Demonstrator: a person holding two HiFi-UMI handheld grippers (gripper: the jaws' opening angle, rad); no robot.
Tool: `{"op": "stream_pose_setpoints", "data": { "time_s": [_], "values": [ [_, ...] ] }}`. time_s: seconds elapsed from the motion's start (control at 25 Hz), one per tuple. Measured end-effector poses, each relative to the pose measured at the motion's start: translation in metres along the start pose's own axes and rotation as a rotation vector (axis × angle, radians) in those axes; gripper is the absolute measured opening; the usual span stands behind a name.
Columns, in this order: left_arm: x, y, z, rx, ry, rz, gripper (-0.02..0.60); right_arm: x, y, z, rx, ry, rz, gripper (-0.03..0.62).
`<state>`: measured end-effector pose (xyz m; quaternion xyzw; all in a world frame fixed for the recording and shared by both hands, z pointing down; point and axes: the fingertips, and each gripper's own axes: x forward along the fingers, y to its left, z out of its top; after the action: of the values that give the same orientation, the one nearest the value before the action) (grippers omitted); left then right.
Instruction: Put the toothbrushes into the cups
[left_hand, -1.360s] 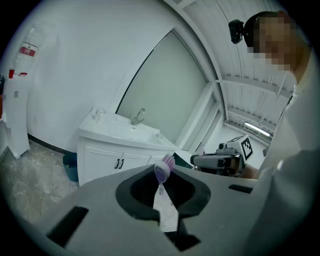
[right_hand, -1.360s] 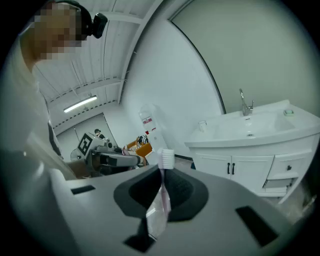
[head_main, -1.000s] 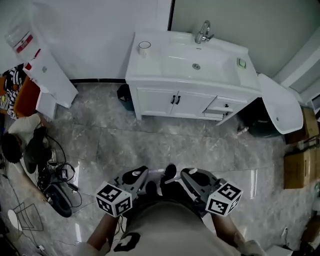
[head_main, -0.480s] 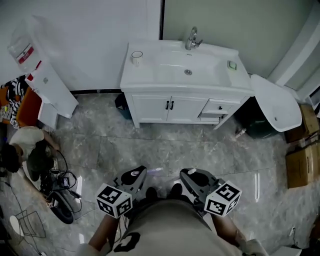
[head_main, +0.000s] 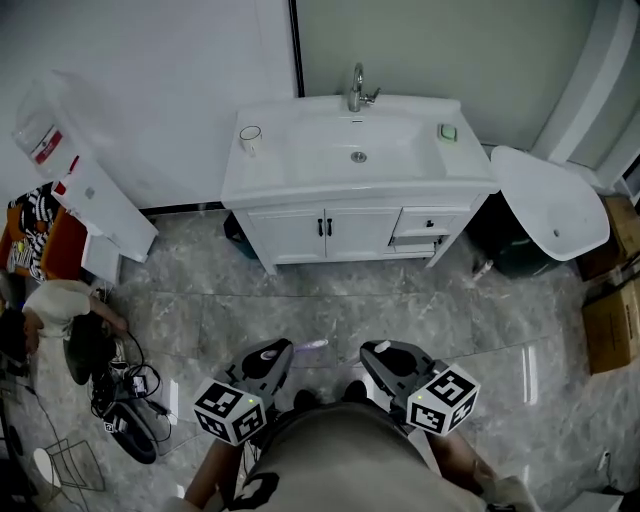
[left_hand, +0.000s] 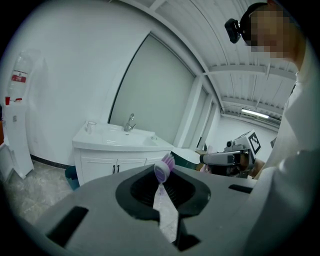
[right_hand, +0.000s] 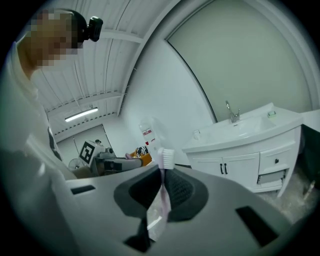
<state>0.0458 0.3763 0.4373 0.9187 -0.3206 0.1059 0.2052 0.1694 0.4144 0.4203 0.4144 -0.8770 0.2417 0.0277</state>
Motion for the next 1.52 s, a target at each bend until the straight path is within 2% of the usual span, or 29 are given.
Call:
{"op": "stream_pose_setpoints", "data": {
  "time_s": [0.4,0.72,0.88,0.96,1.08,1.24,1.4,1.52],
  "values": [
    [0.038,-0.007,0.004,-0.002,0.030,0.043,0.037,-0.014,-0.044,-0.008,0.023,0.055,-0.006,0.029],
    [0.069,-0.003,0.016,0.031,0.037,-0.044,0.038,-0.001,-0.057,-0.004,0.024,0.071,-0.049,0.029],
    [0.075,0.021,0.030,0.047,0.011,-0.089,0.038,0.019,-0.065,0.003,0.012,0.055,-0.146,0.029],
    [0.072,0.034,0.040,0.056,-0.003,-0.130,0.038,0.033,-0.060,0.011,0.015,0.028,-0.158,0.029],
    [0.068,0.055,0.054,0.057,-0.019,-0.188,0.038,0.059,-0.045,0.023,0.050,-0.014,-0.117,0.029],
    [0.058,0.093,0.068,0.026,-0.042,-0.219,0.038,0.098,-0.026,0.041,0.074,-0.040,-0.065,0.029],
    [0.045,0.129,0.078,-0.012,-0.067,-0.225,0.038,0.130,-0.015,0.056,0.086,-0.043,-0.037,0.031],
    [0.035,0.156,0.084,-0.034,-0.099,-0.198,0.038,0.153,-0.005,0.058,0.071,-0.017,-0.013,0.031]
  ]
}}
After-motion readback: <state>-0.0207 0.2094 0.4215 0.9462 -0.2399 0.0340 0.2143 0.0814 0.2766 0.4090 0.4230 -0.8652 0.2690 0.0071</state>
